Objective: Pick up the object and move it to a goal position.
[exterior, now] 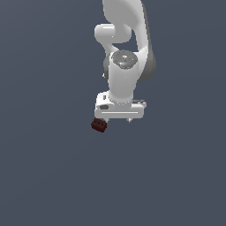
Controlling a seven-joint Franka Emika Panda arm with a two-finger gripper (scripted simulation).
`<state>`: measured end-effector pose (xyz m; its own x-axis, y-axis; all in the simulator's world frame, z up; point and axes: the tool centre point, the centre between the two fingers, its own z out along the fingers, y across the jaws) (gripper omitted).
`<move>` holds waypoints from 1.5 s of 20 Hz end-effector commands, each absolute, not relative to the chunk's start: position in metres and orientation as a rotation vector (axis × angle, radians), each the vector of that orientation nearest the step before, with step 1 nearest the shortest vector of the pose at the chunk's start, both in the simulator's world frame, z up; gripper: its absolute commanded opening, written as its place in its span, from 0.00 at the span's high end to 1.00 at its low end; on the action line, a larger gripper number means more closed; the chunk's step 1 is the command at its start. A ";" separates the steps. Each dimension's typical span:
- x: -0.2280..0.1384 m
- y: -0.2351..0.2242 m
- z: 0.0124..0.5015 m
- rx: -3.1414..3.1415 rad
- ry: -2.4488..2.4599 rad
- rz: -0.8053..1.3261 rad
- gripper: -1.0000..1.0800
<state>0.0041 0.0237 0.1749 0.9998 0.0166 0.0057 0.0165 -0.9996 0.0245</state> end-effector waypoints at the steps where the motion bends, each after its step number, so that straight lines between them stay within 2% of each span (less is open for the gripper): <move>1: 0.004 0.024 0.175 3.117 0.026 0.009 0.04; 13: 0.011 0.030 0.190 3.137 0.060 0.065 0.04; 30: 0.003 0.009 0.171 3.113 0.316 0.051 0.04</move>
